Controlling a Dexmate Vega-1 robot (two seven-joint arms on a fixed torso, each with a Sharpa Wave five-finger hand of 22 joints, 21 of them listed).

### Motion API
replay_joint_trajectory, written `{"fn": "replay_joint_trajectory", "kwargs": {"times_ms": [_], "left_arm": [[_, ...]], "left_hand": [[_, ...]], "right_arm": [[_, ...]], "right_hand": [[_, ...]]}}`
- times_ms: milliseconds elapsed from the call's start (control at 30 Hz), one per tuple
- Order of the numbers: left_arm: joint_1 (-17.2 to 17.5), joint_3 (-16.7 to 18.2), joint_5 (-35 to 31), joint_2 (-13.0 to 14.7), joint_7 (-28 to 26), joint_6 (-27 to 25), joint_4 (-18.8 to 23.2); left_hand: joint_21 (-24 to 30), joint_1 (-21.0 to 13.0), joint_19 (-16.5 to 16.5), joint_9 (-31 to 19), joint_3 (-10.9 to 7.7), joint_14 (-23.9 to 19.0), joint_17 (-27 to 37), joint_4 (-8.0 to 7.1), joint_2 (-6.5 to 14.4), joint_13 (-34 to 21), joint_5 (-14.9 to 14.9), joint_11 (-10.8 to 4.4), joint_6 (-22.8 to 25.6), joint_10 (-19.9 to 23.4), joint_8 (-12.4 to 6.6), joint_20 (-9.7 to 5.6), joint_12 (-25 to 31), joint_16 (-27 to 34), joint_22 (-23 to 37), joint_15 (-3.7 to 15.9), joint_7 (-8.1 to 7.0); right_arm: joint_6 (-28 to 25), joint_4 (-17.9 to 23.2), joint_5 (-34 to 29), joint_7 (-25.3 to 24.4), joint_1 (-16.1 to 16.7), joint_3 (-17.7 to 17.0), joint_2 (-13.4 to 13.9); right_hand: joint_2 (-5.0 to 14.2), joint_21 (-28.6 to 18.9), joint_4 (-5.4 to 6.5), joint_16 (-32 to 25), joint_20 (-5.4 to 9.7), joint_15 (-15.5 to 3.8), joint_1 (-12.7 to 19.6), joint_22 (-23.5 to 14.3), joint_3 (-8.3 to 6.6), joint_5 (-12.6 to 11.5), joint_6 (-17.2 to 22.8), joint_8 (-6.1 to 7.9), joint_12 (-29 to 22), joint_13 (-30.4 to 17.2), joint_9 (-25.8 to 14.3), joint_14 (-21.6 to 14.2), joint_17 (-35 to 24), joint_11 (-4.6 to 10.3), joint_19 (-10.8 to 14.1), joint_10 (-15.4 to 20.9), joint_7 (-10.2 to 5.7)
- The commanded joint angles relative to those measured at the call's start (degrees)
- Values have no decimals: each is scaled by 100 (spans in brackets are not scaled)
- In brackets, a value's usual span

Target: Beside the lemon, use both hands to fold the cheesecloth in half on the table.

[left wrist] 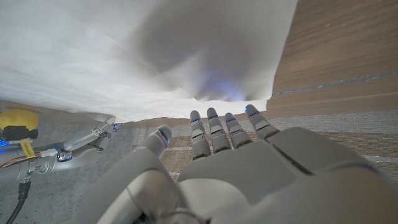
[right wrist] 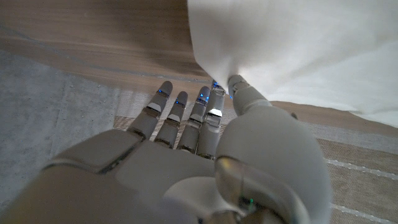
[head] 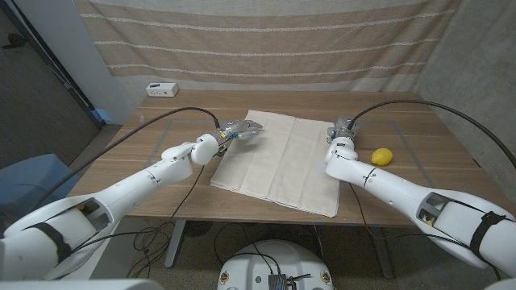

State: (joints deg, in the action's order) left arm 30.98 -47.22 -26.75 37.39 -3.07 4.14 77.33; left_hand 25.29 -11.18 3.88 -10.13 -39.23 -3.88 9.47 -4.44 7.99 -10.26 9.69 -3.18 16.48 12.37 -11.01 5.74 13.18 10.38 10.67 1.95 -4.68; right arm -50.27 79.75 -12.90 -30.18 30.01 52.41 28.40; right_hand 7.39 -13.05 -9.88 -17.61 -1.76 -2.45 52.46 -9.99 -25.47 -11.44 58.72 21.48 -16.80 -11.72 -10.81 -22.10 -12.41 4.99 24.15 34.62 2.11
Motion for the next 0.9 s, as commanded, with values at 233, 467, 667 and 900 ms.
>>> {"fn": "replay_joint_trajectory", "kwargs": {"times_ms": [233,467,667,900], "left_arm": [[-209,-160,40,-160,126,3,-347],[-260,-214,65,-197,156,45,-425],[-236,-209,73,-173,134,-10,-379],[-187,-185,92,-129,93,-17,-300]], "left_hand": [[2,73,-32,-12,-10,35,14,-49,3,-30,37,-96,-67,-33,55,-36,-63,-32,10,231,-97],[-11,91,-29,-12,-11,60,12,-55,4,-30,40,-99,-160,-92,85,-46,-99,-37,11,237,-136],[-18,100,-28,-13,-12,94,11,-59,6,-30,41,-108,-212,-104,96,-50,-110,-46,11,236,-139],[-38,112,0,-13,-13,129,9,-61,7,-30,43,-121,-264,-154,101,-54,-136,-53,11,254,-152]], "right_arm": [[2514,953,1239,49,1032,-1565,354],[3745,686,1366,-611,1313,-1938,25],[4272,655,1362,-694,1413,-2042,-22],[4386,779,1229,-527,1404,-1993,18]], "right_hand": [[30,-101,7,-208,-30,-638,281,-42,-142,68,469,170,-114,-35,-125,-587,-82,-263,320,439,99],[49,-110,59,-248,-37,-607,280,-49,-220,61,481,264,-177,-90,-197,-787,-129,-318,374,582,211],[22,-160,79,-297,-3,-658,277,-58,-305,63,498,372,-322,-160,-265,-1068,-174,-315,526,878,266],[-69,-689,1,-2705,8,-959,933,-288,229,107,581,414,-1190,-938,-214,-2516,-2732,-303,1309,1375,265]]}}
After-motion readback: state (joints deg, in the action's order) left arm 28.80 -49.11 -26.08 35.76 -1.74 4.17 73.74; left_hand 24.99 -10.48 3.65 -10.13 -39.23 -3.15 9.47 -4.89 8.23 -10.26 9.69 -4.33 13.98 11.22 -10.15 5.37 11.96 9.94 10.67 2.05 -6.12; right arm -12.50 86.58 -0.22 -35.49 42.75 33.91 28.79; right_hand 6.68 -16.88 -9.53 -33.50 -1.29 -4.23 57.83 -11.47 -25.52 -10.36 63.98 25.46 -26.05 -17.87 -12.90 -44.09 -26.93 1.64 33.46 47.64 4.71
